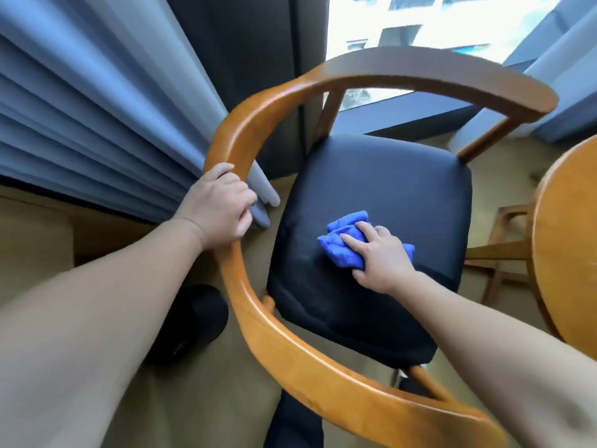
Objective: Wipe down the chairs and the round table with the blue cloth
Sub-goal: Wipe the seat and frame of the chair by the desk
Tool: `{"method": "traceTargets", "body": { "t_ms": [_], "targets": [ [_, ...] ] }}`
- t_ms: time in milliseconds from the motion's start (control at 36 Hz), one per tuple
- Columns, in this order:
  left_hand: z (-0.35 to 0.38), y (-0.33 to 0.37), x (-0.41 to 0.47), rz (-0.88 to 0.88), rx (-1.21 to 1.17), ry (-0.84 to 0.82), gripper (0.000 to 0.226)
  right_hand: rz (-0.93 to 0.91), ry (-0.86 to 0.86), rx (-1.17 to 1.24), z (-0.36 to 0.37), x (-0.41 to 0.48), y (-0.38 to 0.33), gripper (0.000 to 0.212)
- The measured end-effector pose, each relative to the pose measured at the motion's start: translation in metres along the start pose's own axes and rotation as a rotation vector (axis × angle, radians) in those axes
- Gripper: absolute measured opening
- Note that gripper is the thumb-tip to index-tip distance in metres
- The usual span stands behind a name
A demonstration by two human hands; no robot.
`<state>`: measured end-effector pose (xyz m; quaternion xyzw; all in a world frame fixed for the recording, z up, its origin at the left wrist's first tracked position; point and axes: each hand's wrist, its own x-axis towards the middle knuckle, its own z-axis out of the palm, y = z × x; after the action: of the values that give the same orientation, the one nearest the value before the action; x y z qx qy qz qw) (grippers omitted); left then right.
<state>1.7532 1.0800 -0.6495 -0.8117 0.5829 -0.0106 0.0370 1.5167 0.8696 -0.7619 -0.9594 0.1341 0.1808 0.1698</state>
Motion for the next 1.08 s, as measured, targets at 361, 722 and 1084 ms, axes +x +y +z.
{"method": "traceTargets", "body": {
  "t_ms": [361,722,1084],
  "targets": [
    [-0.011,-0.041,0.085,0.103,-0.129,-0.015,0.029,-0.091,0.080,-0.032,0.013,0.098,-0.071,0.060],
    [-0.010,-0.042,0.085,0.106,-0.126,-0.062,0.024,0.004,-0.123,-0.140,0.029,0.159,-0.105,0.061],
    [-0.011,-0.042,0.082,0.139,-0.041,-0.112,0.026,0.104,-0.118,-0.034,0.030,0.095,-0.037,0.049]
  ]
}}
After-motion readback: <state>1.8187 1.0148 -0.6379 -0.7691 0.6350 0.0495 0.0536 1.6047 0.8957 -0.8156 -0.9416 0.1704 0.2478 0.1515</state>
